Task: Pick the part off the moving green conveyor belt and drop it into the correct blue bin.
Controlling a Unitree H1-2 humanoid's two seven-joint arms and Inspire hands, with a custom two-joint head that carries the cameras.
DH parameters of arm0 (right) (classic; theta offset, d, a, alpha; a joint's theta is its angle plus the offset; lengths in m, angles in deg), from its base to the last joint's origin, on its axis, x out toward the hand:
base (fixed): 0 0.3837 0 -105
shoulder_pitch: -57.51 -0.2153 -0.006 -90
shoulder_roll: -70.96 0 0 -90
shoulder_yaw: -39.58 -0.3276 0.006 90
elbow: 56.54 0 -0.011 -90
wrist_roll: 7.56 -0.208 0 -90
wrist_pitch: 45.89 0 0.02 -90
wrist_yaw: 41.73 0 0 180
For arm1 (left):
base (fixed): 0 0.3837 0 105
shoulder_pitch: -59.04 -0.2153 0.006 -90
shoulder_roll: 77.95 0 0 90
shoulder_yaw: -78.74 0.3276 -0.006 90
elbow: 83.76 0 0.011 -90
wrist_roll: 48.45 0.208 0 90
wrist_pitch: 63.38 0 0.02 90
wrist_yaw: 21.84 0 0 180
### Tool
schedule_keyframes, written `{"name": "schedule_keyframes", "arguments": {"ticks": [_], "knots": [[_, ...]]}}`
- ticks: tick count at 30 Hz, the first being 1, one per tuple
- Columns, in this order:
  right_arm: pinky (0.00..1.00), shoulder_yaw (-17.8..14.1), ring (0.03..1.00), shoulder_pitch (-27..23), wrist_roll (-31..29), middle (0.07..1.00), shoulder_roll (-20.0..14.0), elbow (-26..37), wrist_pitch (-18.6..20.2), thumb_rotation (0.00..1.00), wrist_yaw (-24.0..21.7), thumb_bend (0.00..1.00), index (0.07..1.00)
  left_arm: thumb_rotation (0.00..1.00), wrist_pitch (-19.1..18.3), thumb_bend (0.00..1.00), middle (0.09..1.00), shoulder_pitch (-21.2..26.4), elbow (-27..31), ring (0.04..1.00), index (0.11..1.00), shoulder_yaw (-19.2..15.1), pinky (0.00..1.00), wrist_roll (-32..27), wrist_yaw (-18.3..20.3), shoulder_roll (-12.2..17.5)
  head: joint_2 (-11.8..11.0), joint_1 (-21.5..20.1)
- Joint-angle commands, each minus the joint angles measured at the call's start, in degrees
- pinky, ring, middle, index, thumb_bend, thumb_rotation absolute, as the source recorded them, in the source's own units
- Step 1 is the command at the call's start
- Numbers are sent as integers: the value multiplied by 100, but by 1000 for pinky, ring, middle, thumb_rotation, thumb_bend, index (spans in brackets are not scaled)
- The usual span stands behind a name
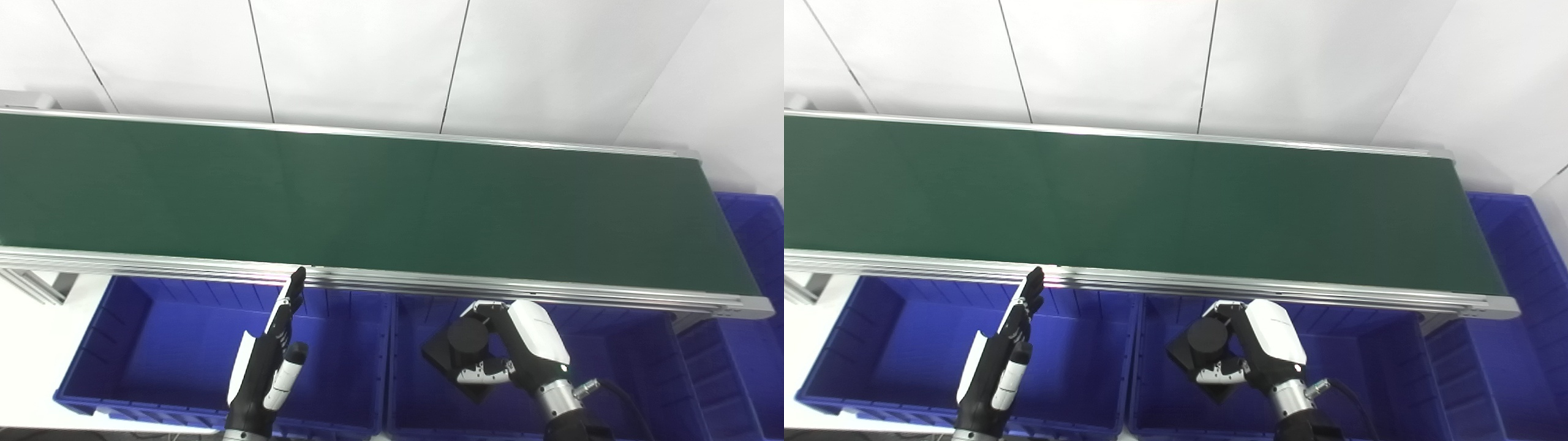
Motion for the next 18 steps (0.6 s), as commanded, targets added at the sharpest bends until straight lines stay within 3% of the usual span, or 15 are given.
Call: {"name": "schedule_keyframes", "arguments": {"ticks": [1, 2, 5, 7, 12, 16, 18], "knots": [[733, 86, 681, -111, 273, 520, -56, 68, 121, 1, -31, 521, 467, 1000, 228, 605, 993, 41, 142, 995, 967, -25, 997, -3, 58, -32, -12, -20], [781, 131, 715, -118, 378, 623, -75, 80, 191, 99, -91, 512, 486, 1000, 229, 609, 992, 44, 135, 995, 967, -30, 995, 4, 58, -31, -12, -20], [850, 248, 767, -130, 707, 704, -100, 259, 529, 155, -507, 506, 496, 1000, 229, 610, 992, 50, 127, 994, 965, -39, 991, 33, 50, -25, -16, -36], [921, 314, 825, -133, 900, 767, -104, 396, 755, 460, -824, 576, 701, 1000, 228, 606, 989, 51, 131, 993, 963, -47, 988, 32, 60, -28, -24, -32], [997, 454, 927, -48, 1290, 895, -111, 645, 983, 739, -1085, 618, 861, 1000, 234, 611, 998, 30, 153, 1000, 969, -75, 996, 25, 121, -3, -42, -53], [1000, 424, 972, 97, 1255, 961, -96, 791, 893, 862, -951, 569, 925, 1000, 234, 617, 999, 2, 174, 1000, 968, -108, 994, 24, 161, -3, -45, -79], [1000, 375, 988, 216, 1201, 988, -47, 898, 823, 873, -746, 569, 960, 1000, 230, 610, 999, -3, 191, 999, 970, -109, 990, 11, 167, 8, -57, -97]]}}
